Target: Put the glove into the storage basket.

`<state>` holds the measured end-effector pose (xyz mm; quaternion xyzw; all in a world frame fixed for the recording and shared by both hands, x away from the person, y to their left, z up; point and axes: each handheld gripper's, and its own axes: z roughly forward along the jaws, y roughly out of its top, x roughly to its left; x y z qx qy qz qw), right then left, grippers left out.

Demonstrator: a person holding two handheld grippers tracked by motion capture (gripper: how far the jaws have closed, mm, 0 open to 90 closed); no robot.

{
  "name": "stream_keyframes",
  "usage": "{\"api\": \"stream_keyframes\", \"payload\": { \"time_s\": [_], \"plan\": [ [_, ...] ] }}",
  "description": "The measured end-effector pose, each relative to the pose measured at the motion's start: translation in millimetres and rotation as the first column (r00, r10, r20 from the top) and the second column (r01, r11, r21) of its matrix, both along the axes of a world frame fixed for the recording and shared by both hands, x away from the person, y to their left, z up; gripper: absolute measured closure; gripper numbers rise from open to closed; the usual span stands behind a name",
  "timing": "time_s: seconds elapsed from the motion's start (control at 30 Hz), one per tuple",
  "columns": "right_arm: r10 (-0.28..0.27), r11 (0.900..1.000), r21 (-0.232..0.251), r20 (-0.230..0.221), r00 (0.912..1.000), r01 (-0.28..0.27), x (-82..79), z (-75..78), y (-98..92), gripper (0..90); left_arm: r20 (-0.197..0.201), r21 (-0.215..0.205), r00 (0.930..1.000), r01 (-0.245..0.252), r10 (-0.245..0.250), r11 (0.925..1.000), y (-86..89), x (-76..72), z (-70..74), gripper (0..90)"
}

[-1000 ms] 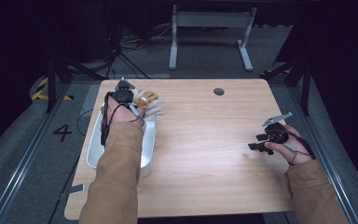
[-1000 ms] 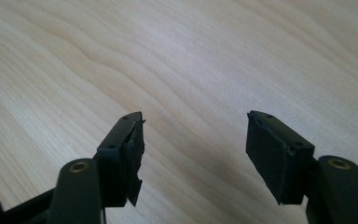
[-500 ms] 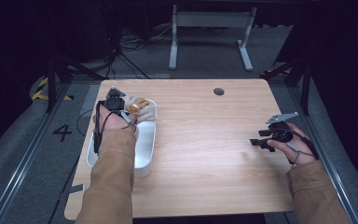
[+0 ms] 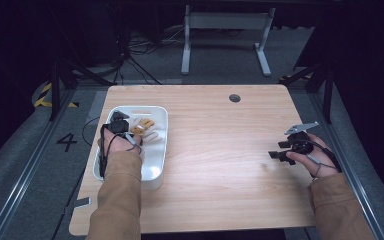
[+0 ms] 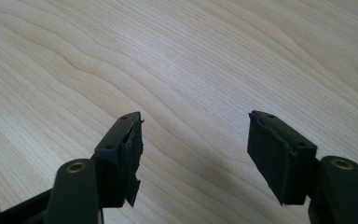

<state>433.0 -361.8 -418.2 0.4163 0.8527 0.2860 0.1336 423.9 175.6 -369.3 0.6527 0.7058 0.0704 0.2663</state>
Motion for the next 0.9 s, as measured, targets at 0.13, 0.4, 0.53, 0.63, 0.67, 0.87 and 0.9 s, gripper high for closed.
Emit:
{"api": "stream_keyframes", "payload": {
  "time_s": [0.13, 0.4, 0.53, 0.63, 0.67, 0.87, 0.9],
  "plan": [
    [0.003, 1.000, -0.005, -0.001, 1.0000, -0.003, 0.3, -0.9, -0.3, 36.2, -0.002, -0.004, 0.9999, -0.015, 0.015, 0.9999, 2.2, 2.1, -7.8, 68.5],
    [0.004, 1.000, -0.006, -0.003, 1.0000, -0.004, 0.0, -1.1, 0.1, 36.2, -0.028, 0.005, 0.9979, -0.058, 0.058, 0.9983, 4.9, 6.6, -18.1, 68.5],
    [0.005, 1.000, -0.007, -0.007, 1.0000, -0.006, 0.3, -2.2, 0.1, 36.1, -0.038, 0.006, 0.9979, -0.052, 0.053, 0.9986, 3.3, 9.2, -21.1, 68.4],
    [0.008, 1.000, -0.011, -0.013, 0.9999, -0.008, 0.0, -2.7, 0.4, 36.1, -0.044, 0.000, 0.9974, -0.058, 0.058, 0.9983, 1.4, 11.1, -24.7, 68.2],
    [0.010, 1.000, -0.010, -0.013, 0.9999, -0.010, -0.1, -2.6, 0.9, 36.2, -0.050, 0.000, 0.9971, -0.058, 0.057, 0.9983, 1.4, 11.6, -25.8, 68.2],
    [0.013, 1.000, -0.011, -0.019, 0.9997, -0.013, -0.5, -3.0, 1.9, 36.0, -0.070, -0.002, 0.9948, -0.074, 0.073, 0.9973, 2.9, 13.0, -34.6, 68.0],
    [0.014, 1.000, -0.011, -0.020, 0.9997, -0.014, -0.7, -2.9, 1.9, 35.8, -0.072, -0.006, 0.9946, -0.075, 0.074, 0.9972, 4.1, 13.4, -35.4, 67.9]
  ]
}}
